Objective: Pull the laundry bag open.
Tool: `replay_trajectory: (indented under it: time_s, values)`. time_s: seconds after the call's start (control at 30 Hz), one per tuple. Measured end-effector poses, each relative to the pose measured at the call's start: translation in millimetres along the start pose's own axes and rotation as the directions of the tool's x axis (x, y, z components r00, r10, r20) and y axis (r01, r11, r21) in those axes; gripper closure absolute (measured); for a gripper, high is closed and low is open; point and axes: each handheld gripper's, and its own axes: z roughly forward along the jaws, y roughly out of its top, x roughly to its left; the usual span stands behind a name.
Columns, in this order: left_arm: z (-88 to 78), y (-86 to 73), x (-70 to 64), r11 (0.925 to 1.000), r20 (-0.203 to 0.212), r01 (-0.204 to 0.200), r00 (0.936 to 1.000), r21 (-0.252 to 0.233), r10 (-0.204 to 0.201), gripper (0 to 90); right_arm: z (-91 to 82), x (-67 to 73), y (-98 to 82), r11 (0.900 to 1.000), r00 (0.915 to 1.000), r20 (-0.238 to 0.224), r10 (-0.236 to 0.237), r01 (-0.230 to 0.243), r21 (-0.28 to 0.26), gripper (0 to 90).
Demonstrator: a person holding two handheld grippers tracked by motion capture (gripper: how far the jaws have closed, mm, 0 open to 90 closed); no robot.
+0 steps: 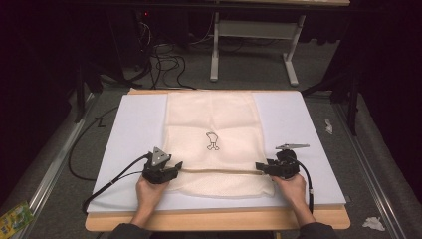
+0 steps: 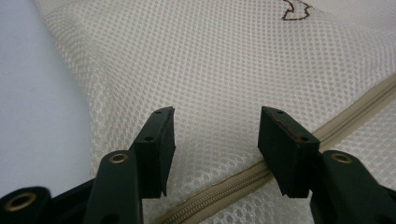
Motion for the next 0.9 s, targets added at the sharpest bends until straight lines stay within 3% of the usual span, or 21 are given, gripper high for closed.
replay_trajectory:
  time_s: [0.27, 0.47, 0.5, 0.53, 0.63, 0.9]
  values:
    - [2.0, 0.5, -0.7, 0.9999, -0.004, -0.004, 1.0000, 0.015, 0.005, 46.6, 4.7, 7.9, 6.7, 0.998, 0.9991, 0.018, -0.039, 0.038, 0.044, 58.1]
    - [3.6, 1.0, -0.4, 0.9995, -0.007, 0.000, 1.0000, 0.032, 0.000, 46.6, 5.2, 12.1, 6.6, 0.992, 0.9908, 0.079, -0.110, 0.105, 0.065, 77.7]
    - [3.5, 1.0, -0.6, 0.9995, -0.008, 0.000, 1.0000, 0.030, 0.000, 46.6, 5.2, 12.1, 6.6, 0.992, 0.9908, 0.079, -0.110, 0.105, 0.065, 77.7]
    - [3.5, 1.1, -0.4, 0.9995, -0.008, 0.001, 1.0000, 0.031, -0.001, 46.7, 5.3, 11.4, 7.2, 0.991, 0.9903, 0.068, -0.121, 0.116, 0.071, 84.8]
    - [3.3, 1.4, 0.1, 0.9995, -0.005, 0.002, 1.0000, 0.030, -0.002, 47.1, 5.4, 11.8, 8.6, 0.989, 0.9892, 0.061, -0.134, 0.129, 0.071, 87.6]
    - [1.6, 1.6, 0.3, 0.9998, 0.001, 0.000, 1.0000, 0.019, 0.000, 47.1, -3.0, 9.3, 9.3, 0.990, 0.9901, 0.028, -0.138, 0.137, 0.025, 88.6]
